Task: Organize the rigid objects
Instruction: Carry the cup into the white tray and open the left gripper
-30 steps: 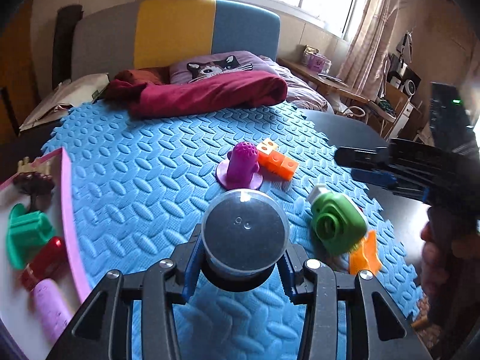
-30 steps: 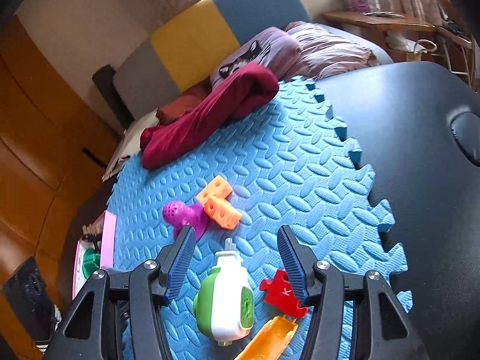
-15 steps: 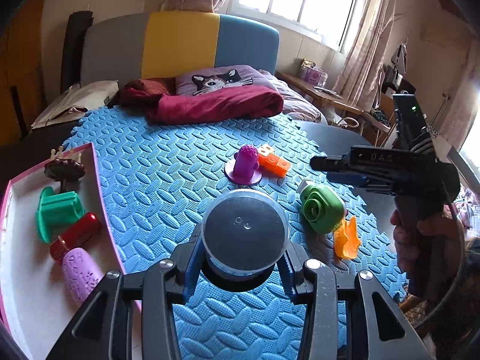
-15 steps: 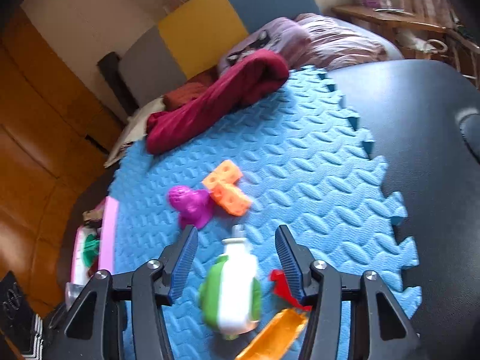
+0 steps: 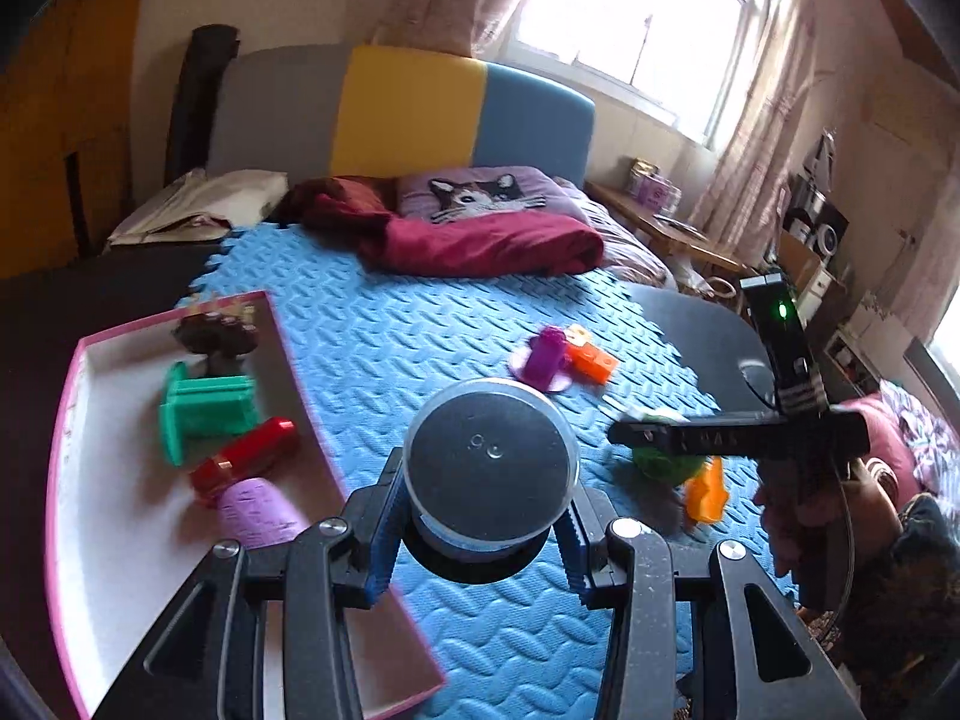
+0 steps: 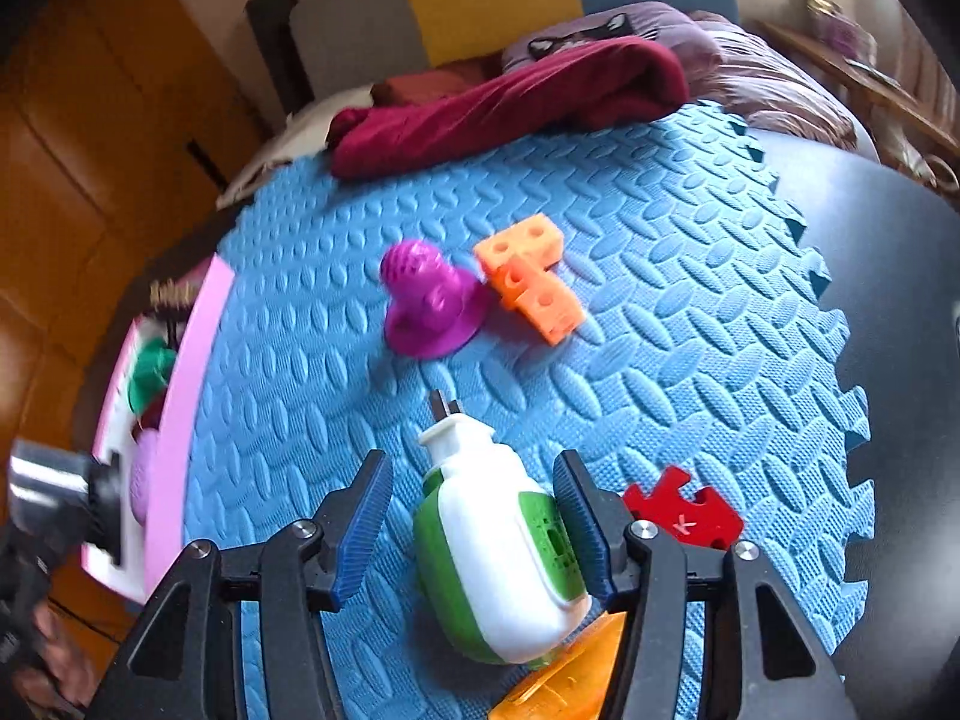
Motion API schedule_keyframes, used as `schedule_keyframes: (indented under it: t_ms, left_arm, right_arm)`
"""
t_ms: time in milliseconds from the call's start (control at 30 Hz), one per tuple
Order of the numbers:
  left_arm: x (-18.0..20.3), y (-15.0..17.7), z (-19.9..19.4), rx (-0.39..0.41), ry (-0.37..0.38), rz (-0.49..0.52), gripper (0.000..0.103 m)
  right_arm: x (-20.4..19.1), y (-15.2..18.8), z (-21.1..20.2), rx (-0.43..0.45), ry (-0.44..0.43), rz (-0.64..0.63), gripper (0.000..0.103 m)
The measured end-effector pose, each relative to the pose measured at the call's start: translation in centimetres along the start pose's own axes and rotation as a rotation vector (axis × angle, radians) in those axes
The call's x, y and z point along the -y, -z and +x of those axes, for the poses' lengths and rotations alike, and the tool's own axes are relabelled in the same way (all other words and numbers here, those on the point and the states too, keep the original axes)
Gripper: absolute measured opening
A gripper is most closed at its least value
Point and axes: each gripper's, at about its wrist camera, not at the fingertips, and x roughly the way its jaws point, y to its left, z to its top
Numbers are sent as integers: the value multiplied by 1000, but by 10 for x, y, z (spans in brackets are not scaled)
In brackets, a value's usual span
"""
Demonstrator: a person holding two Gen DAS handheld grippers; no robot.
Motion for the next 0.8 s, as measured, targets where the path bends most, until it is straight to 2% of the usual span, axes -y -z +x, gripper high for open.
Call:
schedule_keyframes:
  t_ms: [133, 267, 367, 567, 633, 800]
  left_arm:
    - [-29, 2, -14, 23, -45, -54, 45]
    - [-72, 4, -26, 34, -125, -139, 45]
    - [-106, 6, -30, 32, -182, -214, 45]
    - [-145, 2, -28, 18, -226, -292, 45]
    - [-152, -4, -21, 5, -219, -305, 45]
    - [-172, -17, 0, -43, -229, -334, 45]
  right_arm:
    - [-11, 5, 8, -16, 48, -75, 61]
    - [-21, 10, 11, -17, 83, -149, 69]
    - [-31, 15, 15, -16, 135, -222, 70]
    - [-34, 16, 11, -4, 151, -250, 59]
    - [-36, 16, 11, -6, 153, -261, 55]
    - [-36, 15, 12, -11, 151, -266, 55]
